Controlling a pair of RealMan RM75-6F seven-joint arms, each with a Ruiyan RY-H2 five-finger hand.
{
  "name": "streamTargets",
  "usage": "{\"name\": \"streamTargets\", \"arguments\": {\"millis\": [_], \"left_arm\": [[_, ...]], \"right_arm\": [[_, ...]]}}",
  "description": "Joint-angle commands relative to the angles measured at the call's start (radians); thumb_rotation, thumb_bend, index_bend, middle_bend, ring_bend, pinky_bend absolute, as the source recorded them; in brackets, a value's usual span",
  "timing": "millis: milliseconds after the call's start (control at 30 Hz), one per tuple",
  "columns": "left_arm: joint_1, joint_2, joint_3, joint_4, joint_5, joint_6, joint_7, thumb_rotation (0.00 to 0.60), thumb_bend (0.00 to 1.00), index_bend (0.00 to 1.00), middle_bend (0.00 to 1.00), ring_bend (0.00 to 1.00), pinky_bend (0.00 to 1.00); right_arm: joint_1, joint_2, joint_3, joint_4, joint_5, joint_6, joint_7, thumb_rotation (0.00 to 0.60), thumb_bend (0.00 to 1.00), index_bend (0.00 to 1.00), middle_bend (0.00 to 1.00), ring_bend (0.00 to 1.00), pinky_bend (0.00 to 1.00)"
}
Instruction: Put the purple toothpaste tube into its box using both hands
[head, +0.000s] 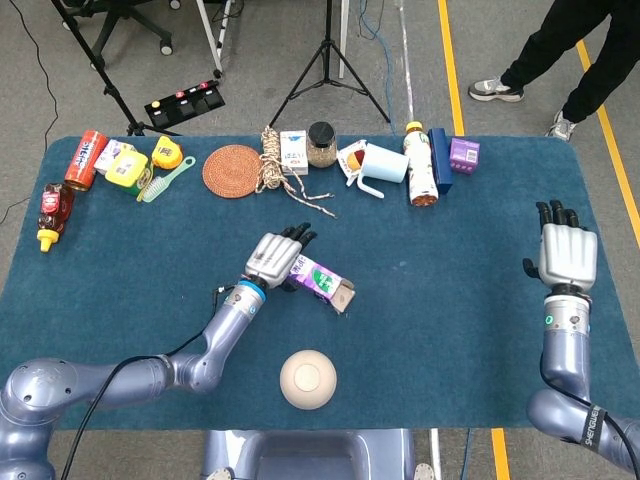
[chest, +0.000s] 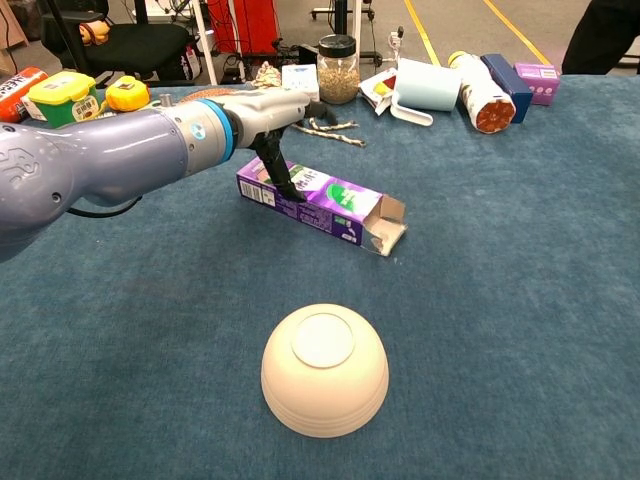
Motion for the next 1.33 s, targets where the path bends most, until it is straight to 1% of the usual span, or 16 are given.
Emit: {"name": "streamTargets", "arguments": {"millis": [33, 100, 133, 233, 333, 367, 467, 567, 633, 733, 800, 900, 1000, 1100, 1200, 1333], "left_arm": [[-0.002, 0.025, -0.003, -0.046, -0.026, 0.016, 0.03, 0.6, 0.14, 0.0, 0.0, 0.0, 0.27], [0.013, 0.069, -0.009, -0.112, -0.017, 0.047, 0.029, 0.6, 0.13, 0.0, 0.0, 0.0, 0.26], [0.041, 0.121, -0.003, -0.187, 0.015, 0.08, 0.018, 0.6, 0.13, 0.0, 0.0, 0.0, 0.26], [0.105, 0.226, 0.019, -0.313, 0.086, 0.147, -0.008, 0.6, 0.11, 0.0, 0.0, 0.0, 0.24], [0.191, 0.35, 0.058, -0.435, 0.167, 0.227, -0.044, 0.6, 0.06, 0.0, 0.0, 0.0, 0.21], [0.228, 0.399, 0.079, -0.476, 0.21, 0.257, -0.064, 0.6, 0.05, 0.0, 0.0, 0.0, 0.2], [0.317, 0.511, 0.129, -0.545, 0.294, 0.323, -0.116, 0.6, 0.02, 0.0, 0.0, 0.0, 0.18], [0.4, 0.603, 0.18, -0.58, 0.378, 0.381, -0.175, 0.6, 0.02, 0.0, 0.0, 0.0, 0.17], [0.48, 0.666, 0.229, -0.579, 0.47, 0.449, -0.246, 0.6, 0.02, 0.0, 0.0, 0.0, 0.17], [0.576, 0.715, 0.291, -0.534, 0.59, 0.527, -0.364, 0.6, 0.02, 0.0, 0.0, 0.0, 0.17], [0.65, 0.735, 0.331, -0.49, 0.665, 0.597, -0.455, 0.6, 0.02, 0.0, 0.0, 0.0, 0.17], [0.742, 0.736, 0.379, -0.417, 0.75, 0.687, -0.554, 0.6, 0.02, 0.0, 0.0, 0.0, 0.17], [0.823, 0.716, 0.405, -0.357, 0.786, 0.755, -0.635, 0.6, 0.02, 0.0, 0.0, 0.0, 0.17], [0.885, 0.69, 0.415, -0.298, 0.816, 0.814, -0.706, 0.6, 0.02, 0.0, 0.0, 0.0, 0.17], [0.923, 0.666, 0.41, -0.26, 0.826, 0.846, -0.72, 0.6, 0.02, 0.0, 0.0, 0.0, 0.17], [0.948, 0.655, 0.403, -0.249, 0.82, 0.832, -0.699, 0.6, 0.02, 0.0, 0.0, 0.0, 0.17]], "right_arm": [[-0.011, 0.012, 0.002, -0.016, -0.012, -0.008, 0.024, 0.6, 0.13, 0.1, 0.1, 0.14, 0.32], [-0.026, 0.028, -0.003, -0.04, -0.035, -0.012, 0.052, 0.6, 0.08, 0.1, 0.09, 0.13, 0.32], [-0.044, 0.042, -0.014, -0.059, -0.074, -0.005, 0.079, 0.6, 0.05, 0.1, 0.09, 0.13, 0.32], [-0.085, 0.066, -0.038, -0.076, -0.173, 0.004, 0.161, 0.6, 0.0, 0.1, 0.08, 0.11, 0.3], [-0.136, 0.078, -0.07, -0.064, -0.314, 0.034, 0.273, 0.6, 0.0, 0.1, 0.07, 0.1, 0.27], [-0.157, 0.079, -0.085, -0.049, -0.373, 0.052, 0.317, 0.6, 0.0, 0.1, 0.07, 0.1, 0.26], [-0.2, 0.074, -0.117, -0.003, -0.481, 0.094, 0.394, 0.6, 0.0, 0.1, 0.05, 0.09, 0.25], [-0.232, 0.063, -0.139, 0.048, -0.553, 0.129, 0.44, 0.6, 0.0, 0.1, 0.05, 0.08, 0.23], [-0.254, 0.054, -0.155, 0.093, -0.605, 0.154, 0.473, 0.6, 0.0, 0.1, 0.05, 0.07, 0.21], [-0.275, 0.039, -0.17, 0.167, -0.662, 0.178, 0.511, 0.6, 0.0, 0.1, 0.05, 0.07, 0.2], [-0.29, 0.026, -0.179, 0.228, -0.693, 0.19, 0.542, 0.6, 0.0, 0.1, 0.05, 0.06, 0.2], [-0.316, 0.018, -0.194, 0.293, -0.726, 0.205, 0.582, 0.6, 0.0, 0.1, 0.05, 0.06, 0.2], [-0.357, 0.036, -0.212, 0.286, -0.745, 0.231, 0.613, 0.6, 0.0, 0.1, 0.04, 0.04, 0.19], [-0.405, 0.068, -0.225, 0.228, -0.771, 0.274, 0.684, 0.6, 0.0, 0.1, 0.03, 0.04, 0.17], [-0.444, 0.092, -0.238, 0.179, -0.806, 0.319, 0.725, 0.6, 0.0, 0.1, 0.03, 0.04, 0.16], [-0.483, 0.1, -0.254, 0.131, -0.859, 0.371, 0.703, 0.6, 0.0, 0.1, 0.03, 0.04, 0.16]]}}
